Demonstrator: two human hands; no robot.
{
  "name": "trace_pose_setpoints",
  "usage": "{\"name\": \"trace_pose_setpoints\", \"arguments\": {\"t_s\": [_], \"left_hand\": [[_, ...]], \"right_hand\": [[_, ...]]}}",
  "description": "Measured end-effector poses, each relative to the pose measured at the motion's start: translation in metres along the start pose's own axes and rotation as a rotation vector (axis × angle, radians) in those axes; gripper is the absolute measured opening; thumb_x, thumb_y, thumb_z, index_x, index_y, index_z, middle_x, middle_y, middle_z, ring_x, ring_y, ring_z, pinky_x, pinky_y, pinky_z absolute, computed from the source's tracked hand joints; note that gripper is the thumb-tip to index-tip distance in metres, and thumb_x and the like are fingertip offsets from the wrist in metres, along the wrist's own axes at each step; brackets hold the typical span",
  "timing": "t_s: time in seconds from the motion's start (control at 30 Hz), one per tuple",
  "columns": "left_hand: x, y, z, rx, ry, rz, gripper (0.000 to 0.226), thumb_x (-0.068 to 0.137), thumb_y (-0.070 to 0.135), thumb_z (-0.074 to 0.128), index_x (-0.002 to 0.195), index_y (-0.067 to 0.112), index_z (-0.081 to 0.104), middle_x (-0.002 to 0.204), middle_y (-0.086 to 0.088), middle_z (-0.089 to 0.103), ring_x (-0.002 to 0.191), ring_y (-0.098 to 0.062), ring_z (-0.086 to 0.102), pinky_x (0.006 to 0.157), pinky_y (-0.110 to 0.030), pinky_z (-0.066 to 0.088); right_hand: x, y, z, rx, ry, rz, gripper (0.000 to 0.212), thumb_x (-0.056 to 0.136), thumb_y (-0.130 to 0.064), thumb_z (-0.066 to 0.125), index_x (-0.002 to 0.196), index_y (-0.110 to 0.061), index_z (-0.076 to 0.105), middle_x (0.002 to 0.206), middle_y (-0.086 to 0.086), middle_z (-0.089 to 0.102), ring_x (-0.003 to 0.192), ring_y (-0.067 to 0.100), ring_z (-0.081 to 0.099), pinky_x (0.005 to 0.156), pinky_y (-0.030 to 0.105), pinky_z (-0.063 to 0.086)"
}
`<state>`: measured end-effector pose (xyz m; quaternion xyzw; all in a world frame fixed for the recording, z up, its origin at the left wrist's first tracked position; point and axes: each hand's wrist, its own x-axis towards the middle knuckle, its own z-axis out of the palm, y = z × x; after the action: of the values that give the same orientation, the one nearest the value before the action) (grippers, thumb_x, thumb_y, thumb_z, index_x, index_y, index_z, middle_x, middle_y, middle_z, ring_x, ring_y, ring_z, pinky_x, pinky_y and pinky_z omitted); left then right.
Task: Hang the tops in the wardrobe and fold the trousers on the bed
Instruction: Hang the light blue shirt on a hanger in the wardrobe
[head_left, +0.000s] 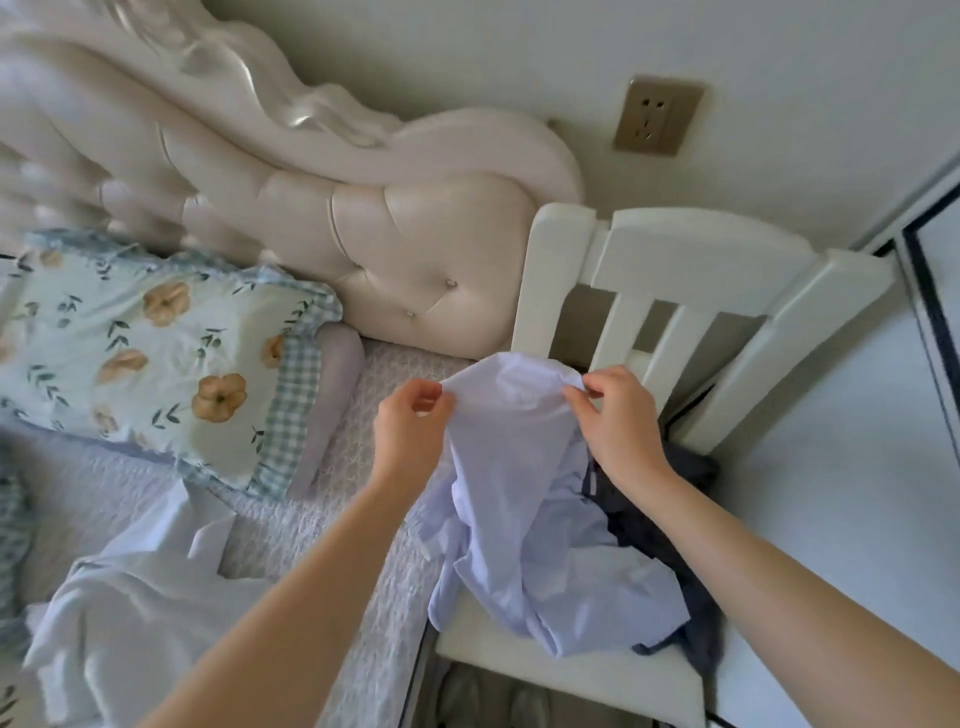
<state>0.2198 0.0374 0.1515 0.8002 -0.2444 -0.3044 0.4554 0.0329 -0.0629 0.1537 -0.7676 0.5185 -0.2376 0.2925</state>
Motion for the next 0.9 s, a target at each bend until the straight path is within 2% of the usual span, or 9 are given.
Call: {"name": "trace_pose_setpoints", "arguments": {"t_s": [0.07,0.17,0.33,0.47,0.57,0.63,0.73,0.8,0.9], "left_hand": [[-0.003,0.031,-0.011,-0.012,0.007,0.066,0.008,0.091,0.020,0.065,0.094,0.013,0.069,0.086,0.004,0.069,0.079,-0.009,0.062,0.072,-0.028,0.051],[-0.007,0.074,-0.026,-0.039,0.010,0.162,0.008,0.091,0.020,0.066,0.094,0.013,0.068,0.086,0.001,0.069,0.079,-0.011,0.063,0.067,-0.023,0.050],[-0.020,0.140,-0.047,-0.062,0.000,0.330,0.009,0.091,0.022,0.066,0.084,0.021,0.062,0.081,0.005,0.067,0.075,-0.012,0.062,0.058,-0.013,0.044],[-0.038,0.192,-0.054,-0.070,-0.048,0.464,0.014,0.091,0.021,0.066,0.079,0.021,0.060,0.080,-0.003,0.067,0.080,-0.031,0.066,0.076,-0.045,0.057],[-0.052,0.224,-0.056,-0.008,-0.019,0.601,0.015,0.088,0.028,0.068,0.076,0.028,0.060,0.076,0.007,0.068,0.073,-0.021,0.067,0.072,-0.037,0.055],[-0.062,0.244,-0.057,0.009,-0.012,0.679,0.018,0.087,0.028,0.069,0.073,0.032,0.058,0.072,0.012,0.066,0.067,-0.015,0.065,0.068,-0.032,0.052],[-0.073,0.269,-0.059,0.010,-0.027,0.744,0.019,0.086,0.024,0.071,0.071,0.031,0.061,0.069,0.012,0.066,0.065,-0.014,0.064,0.070,-0.037,0.057],[-0.080,0.284,-0.059,-0.007,-0.040,0.767,0.017,0.084,0.021,0.072,0.071,0.029,0.064,0.068,0.011,0.066,0.066,-0.016,0.066,0.071,-0.042,0.059],[-0.089,0.304,-0.058,-0.009,-0.043,0.788,0.014,0.083,0.018,0.073,0.071,0.023,0.066,0.066,0.005,0.068,0.064,-0.020,0.068,0.067,-0.043,0.060]], "right_hand": [[0.003,-0.022,-0.028,0.004,0.052,-0.040,0.045,0.093,-0.021,0.060,0.057,-0.015,0.035,0.065,0.000,0.044,0.062,0.015,0.041,0.058,0.019,0.034],[0.007,-0.051,-0.067,0.008,0.117,-0.097,0.038,0.094,-0.023,0.060,0.065,-0.003,0.047,0.067,0.011,0.055,0.066,0.025,0.049,0.062,0.035,0.039],[0.010,-0.087,-0.122,-0.017,0.222,-0.151,0.036,0.094,-0.029,0.059,0.070,-0.003,0.050,0.061,0.011,0.054,0.062,0.029,0.050,0.055,0.034,0.036],[0.010,-0.101,-0.158,-0.018,0.241,-0.112,0.028,0.096,-0.031,0.056,0.070,-0.019,0.053,0.061,-0.007,0.053,0.060,0.011,0.050,0.053,0.028,0.036],[0.009,-0.106,-0.177,-0.027,0.235,-0.070,0.028,0.096,-0.031,0.055,0.069,-0.024,0.053,0.063,-0.009,0.055,0.061,0.008,0.051,0.052,0.021,0.031],[0.008,-0.108,-0.189,-0.034,0.212,-0.039,0.023,0.095,-0.029,0.055,0.074,-0.020,0.059,0.069,-0.004,0.061,0.066,0.015,0.056,0.054,0.020,0.035],[0.004,-0.116,-0.205,-0.048,0.168,0.011,0.014,0.094,-0.023,0.054,0.091,-0.015,0.065,0.084,-0.001,0.067,0.082,0.021,0.063,0.068,0.029,0.048],[-0.003,-0.125,-0.214,-0.028,0.215,0.005,0.018,0.093,-0.019,0.054,0.109,-0.015,0.062,0.102,-0.004,0.062,0.093,0.019,0.061,0.082,0.033,0.050],[-0.020,-0.141,-0.220,0.002,0.384,-0.094,0.022,0.091,-0.015,0.056,0.113,-0.017,0.054,0.109,-0.007,0.046,0.091,0.013,0.054,0.078,0.026,0.044]]}}
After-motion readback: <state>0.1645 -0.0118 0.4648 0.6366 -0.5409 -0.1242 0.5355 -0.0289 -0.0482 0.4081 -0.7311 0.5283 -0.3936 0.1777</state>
